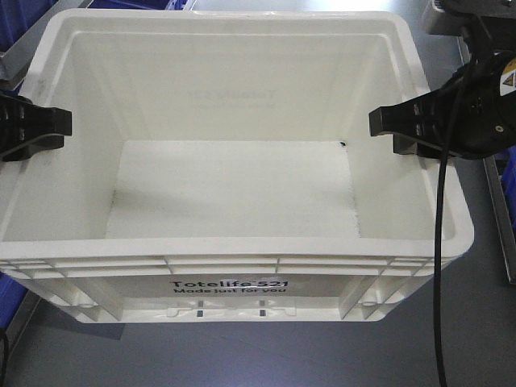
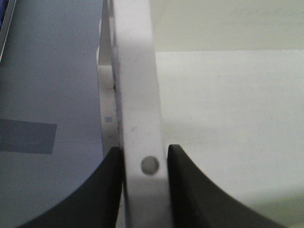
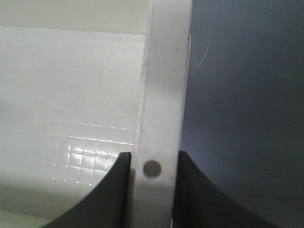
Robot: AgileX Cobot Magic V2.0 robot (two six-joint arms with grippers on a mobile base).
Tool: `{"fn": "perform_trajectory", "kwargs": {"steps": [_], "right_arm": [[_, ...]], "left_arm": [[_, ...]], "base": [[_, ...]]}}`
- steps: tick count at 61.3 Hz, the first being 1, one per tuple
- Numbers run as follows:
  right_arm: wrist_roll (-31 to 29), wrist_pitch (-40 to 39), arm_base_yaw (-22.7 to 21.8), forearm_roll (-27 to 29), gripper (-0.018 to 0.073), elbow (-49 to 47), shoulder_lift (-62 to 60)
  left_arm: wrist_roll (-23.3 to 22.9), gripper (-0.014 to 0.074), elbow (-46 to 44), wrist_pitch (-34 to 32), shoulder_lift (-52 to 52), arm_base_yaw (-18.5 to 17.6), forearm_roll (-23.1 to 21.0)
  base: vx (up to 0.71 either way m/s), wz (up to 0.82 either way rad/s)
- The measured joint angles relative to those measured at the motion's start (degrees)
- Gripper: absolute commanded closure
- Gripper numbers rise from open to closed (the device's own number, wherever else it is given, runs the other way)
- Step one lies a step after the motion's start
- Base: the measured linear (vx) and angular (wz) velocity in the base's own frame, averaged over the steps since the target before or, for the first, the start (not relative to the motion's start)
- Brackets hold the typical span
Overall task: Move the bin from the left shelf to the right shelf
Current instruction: 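Hold the tote with both grippers while the base drives away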
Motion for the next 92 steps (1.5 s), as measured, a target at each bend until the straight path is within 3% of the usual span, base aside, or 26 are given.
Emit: {"fn": "perform_trajectory", "kwargs": {"steps": [92], "right_arm": [[0.00, 0.34, 0.00, 0.04, 0.0559, 0.00, 0.00]], "left_arm": [[0.06, 0.0488, 0.00, 0.00, 0.00, -0.07, -0.04]], "base": [[0.35, -0.16]]}}
